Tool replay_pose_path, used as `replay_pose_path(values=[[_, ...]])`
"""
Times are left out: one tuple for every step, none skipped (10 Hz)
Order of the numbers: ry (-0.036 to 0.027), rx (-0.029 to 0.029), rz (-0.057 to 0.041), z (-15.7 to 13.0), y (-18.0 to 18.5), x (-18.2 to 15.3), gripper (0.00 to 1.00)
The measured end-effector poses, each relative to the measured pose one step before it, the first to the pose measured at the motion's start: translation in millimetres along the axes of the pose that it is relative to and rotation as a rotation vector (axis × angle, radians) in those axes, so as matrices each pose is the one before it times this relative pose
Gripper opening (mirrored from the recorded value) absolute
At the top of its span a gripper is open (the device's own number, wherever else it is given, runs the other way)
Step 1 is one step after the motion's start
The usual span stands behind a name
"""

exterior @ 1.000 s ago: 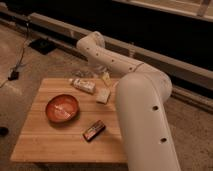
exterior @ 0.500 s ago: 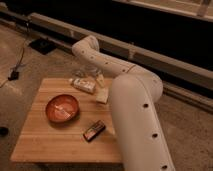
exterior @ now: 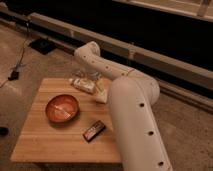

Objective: Place the bottle in the ceramic bowl

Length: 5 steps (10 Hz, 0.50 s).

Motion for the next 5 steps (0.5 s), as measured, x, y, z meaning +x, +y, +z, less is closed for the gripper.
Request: replay_pose_path(values=[[-0.00558,-0.00294,-0.00263,9.92,0.22,-1.39,0.65],[-0.00687,0.00234,-0.00460,6.72,-1.66,-1.24,0.65],[-0.00591,0.00252,-0.00056,1.56,-0.92,-0.38,0.65],[-0.00385,0.00019,-0.00053,1.58,-0.11,-0.30,0.65],[-0.00259,0.00019,-0.00103,2.10,-0.10,-0.54,0.65]])
